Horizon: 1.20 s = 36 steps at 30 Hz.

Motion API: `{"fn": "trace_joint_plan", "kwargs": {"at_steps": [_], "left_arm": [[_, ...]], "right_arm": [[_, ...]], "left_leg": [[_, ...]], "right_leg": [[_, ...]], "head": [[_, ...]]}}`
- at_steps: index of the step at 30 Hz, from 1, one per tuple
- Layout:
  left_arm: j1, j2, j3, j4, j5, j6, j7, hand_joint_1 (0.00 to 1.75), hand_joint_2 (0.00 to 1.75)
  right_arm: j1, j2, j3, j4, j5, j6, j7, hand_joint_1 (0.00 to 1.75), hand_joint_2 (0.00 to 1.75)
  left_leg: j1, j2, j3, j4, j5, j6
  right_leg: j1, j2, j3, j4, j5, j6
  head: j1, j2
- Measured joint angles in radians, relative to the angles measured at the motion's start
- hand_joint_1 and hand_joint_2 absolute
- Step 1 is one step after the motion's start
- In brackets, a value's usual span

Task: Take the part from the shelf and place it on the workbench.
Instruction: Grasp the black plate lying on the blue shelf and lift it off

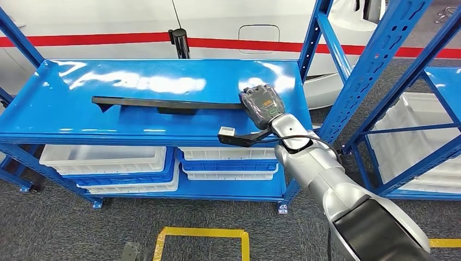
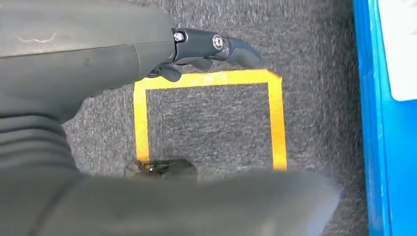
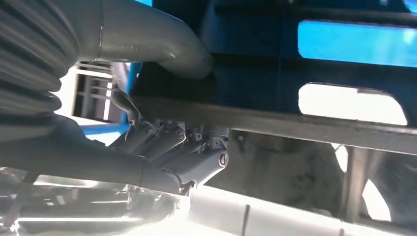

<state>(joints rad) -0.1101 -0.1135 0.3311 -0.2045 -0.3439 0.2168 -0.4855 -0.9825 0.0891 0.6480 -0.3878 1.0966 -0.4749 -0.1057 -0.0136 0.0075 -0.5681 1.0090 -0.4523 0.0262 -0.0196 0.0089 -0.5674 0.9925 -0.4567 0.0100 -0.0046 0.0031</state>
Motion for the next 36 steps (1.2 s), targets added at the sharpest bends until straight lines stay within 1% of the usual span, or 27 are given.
{"fn": "trace_joint_plan", "kwargs": {"at_steps": [3, 4, 7, 10, 13, 17, 19, 22, 27, 30, 35, 36], "left_arm": [[0.0, 0.0, 0.009, 0.0, -0.003, 0.013, -0.009, 0.0, 1.75], [0.0, 0.0, 0.012, 0.0, -0.002, 0.026, -0.017, 0.0, 1.75], [0.0, 0.0, 0.025, -0.001, 0.012, 0.064, -0.077, 0.0, 1.75], [0.002, 0.001, 0.05, -0.001, 0.047, 0.049, -0.118, 0.0, 1.75], [0.004, 0.001, 0.075, -0.001, 0.064, 0.03, -0.119, 0.0, 1.75], [0.004, 0.001, 0.092, -0.001, 0.069, 0.024, -0.118, 0.0, 1.75], [0.004, 0.001, 0.095, -0.001, 0.067, 0.004, -0.099, 0.0, 1.75], [0.006, 0.001, 0.096, 0.0, 0.062, -0.052, -0.033, 0.0, 1.75], [0.009, 0.0, 0.091, 0.001, 0.026, -0.107, 0.074, 0.0, 1.75], [0.009, 0.0, 0.083, 0.001, 0.002, -0.125, 0.094, 0.0, 1.75], [0.011, -0.001, 0.061, 0.002, -0.032, -0.107, 0.1, 0.0, 1.75], [0.011, -0.001, 0.058, 0.002, -0.036, -0.108, 0.103, 0.0, 1.75]], "right_arm": [[0.0, 0.002, -0.009, -0.026, -0.004, -0.008, -0.02, 1.49, 1.75], [0.0, 0.002, -0.011, -0.033, -0.008, -0.012, -0.03, 1.51, 1.75], [0.002, 0.0, -0.022, -0.073, -0.047, -0.025, -0.095, 1.54, 1.75], [0.017, -0.021, -0.033, -0.202, -0.112, -0.023, -0.161, 1.54, 1.75], [0.036, -0.051, -0.034, -0.354, -0.138, -0.009, -0.17, 1.54, 1.75], [0.063, -0.079, -0.034, -0.475, -0.144, 0.0, -0.17, 1.54, 1.75], [0.074, -0.088, -0.034, -0.511, -0.144, -0.002, -0.168, 1.54, 1.75], [0.101, -0.104, -0.036, -0.573, -0.141, -0.002, -0.153, 1.54, 1.75], [0.152, -0.136, -0.037, -0.66, -0.111, 0.017, -0.112, 1.54, 1.75], [0.178, -0.152, -0.037, -0.688, -0.101, 0.016, -0.104, 1.54, 1.75], [0.205, -0.169, -0.037, -0.717, -0.096, 0.019, -0.099, 1.54, 1.75], [0.212, -0.173, -0.037, -0.722, -0.094, 0.021, -0.098, 1.54, 1.75]], "left_leg": [[0.0, 0.0, 0.0, 0.0, 0.0, 0.0], [0.0, 0.0, 0.0, 0.0, 0.0, 0.0], [0.0, 0.0, -0.001, 0.0, 0.0, 0.0], [0.0, 0.0, -0.001, 0.0, 0.0, 0.0], [0.0, -0.001, -0.001, 0.0, 0.0, 0.0], [0.0, -0.001, -0.001, 0.0, 0.0, 0.0], [0.0, 0.0, -0.001, 0.0, 0.0, 0.0], [0.0, -0.001, -0.001, 0.0, 0.0, 0.0], [0.0, -0.001, -0.001, 0.0, 0.0, 0.0], [0.0, -0.001, -0.001, 0.001, 0.0, 0.0], [-0.002, -0.002, -0.005, 0.009, -0.004, 0.005], [-0.002, -0.002, -0.006, 0.01, -0.003, 0.007]], "right_leg": [[0.0, 0.0, 0.0, 0.0, 0.0, 0.0], [0.0, 0.0, 0.0, 0.0, 0.0, 0.0], [0.0, 0.0, 0.0, 0.0, 0.0, 0.0], [0.0, 0.0, 0.0, 0.0, 0.0, 0.0], [0.0, 0.0, -0.001, 0.0, 0.0, 0.0], [0.0, 0.0, -0.001, 0.0, 0.0, 0.0], [0.0, 0.0, -0.001, 0.0, 0.0, 0.0], [0.0, 0.0, -0.001, 0.0, 0.0, 0.0], [0.0, 0.0, -0.001, 0.0, 0.0, 0.0], [-0.001, 0.0, 0.0, -0.001, 0.0, 0.0], [-0.006, 0.0, -0.001, -0.002, 0.003, 0.006], [-0.006, 0.0, 0.0, -0.002, 0.005, 0.009]], "head": [[0.0, 0.0], [0.0, 0.0], [0.0, 0.0], [0.0, 0.0], [0.0, 0.0], [0.0, 0.0], [0.0, 0.0], [0.0, 0.0], [0.0, 0.0], [0.0, 0.0], [-0.001, 0.0], [0.0, 0.0]]}}
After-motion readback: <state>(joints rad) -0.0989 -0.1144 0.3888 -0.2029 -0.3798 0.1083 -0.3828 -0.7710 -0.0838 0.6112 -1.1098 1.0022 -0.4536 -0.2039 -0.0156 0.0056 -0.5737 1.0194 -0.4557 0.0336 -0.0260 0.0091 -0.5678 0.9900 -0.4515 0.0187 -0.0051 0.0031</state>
